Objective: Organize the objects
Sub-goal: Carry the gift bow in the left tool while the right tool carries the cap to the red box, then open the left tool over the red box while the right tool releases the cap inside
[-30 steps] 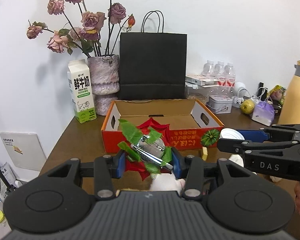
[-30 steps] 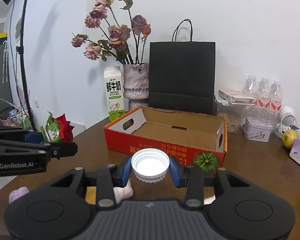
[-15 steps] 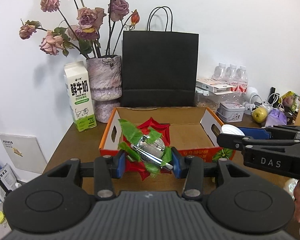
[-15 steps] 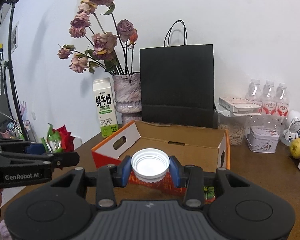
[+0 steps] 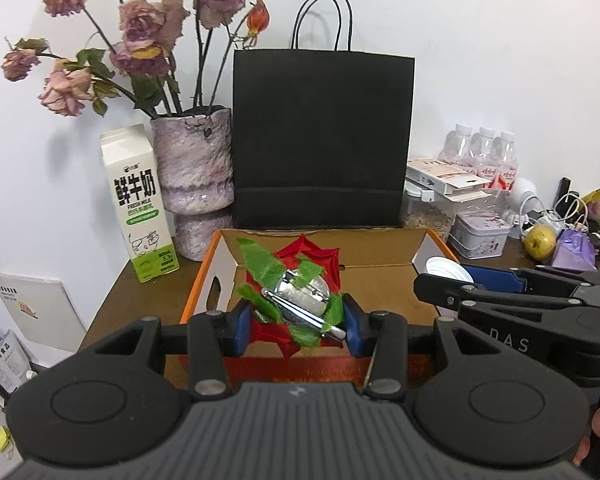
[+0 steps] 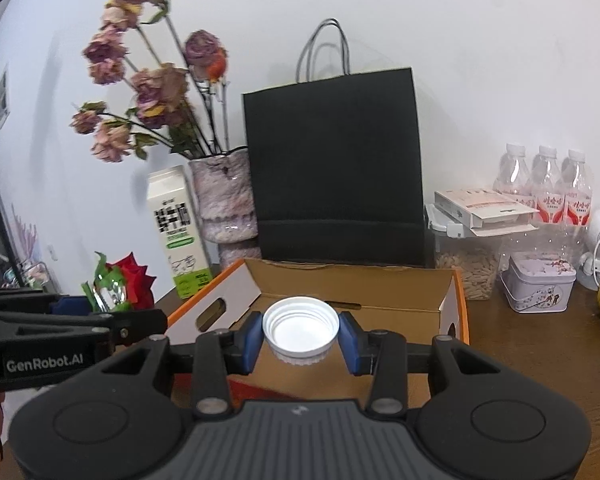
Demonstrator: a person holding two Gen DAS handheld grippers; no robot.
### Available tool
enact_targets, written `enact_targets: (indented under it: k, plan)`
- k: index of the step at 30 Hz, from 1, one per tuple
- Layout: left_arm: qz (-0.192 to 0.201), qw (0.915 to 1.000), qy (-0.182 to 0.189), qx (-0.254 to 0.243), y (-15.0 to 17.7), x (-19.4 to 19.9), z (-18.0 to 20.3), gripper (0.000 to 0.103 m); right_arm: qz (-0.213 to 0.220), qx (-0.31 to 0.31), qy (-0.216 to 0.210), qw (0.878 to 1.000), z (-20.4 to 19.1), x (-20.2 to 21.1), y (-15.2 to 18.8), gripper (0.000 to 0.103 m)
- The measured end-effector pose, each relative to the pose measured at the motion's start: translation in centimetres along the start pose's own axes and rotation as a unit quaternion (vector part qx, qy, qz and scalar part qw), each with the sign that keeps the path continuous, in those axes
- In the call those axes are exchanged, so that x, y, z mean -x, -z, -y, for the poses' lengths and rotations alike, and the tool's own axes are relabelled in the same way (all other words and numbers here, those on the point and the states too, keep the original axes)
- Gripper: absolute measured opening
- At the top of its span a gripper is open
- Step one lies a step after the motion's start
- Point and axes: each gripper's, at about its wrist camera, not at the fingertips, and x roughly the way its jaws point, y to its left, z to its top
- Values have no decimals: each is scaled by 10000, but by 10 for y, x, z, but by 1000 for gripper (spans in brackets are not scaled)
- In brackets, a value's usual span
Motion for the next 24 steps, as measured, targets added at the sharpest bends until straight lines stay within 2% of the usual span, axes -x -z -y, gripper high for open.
enact_targets:
  k: [13, 24]
  plan:
    - [-231, 9997, -82, -5, -16, -59, 2, 45, -31, -200, 212, 9996, 16, -44, -2, 39]
    - [-393, 9992, -44, 10, -18, -100, 4, 45, -132, -241, 429, 9987, 29, -70, 10, 39]
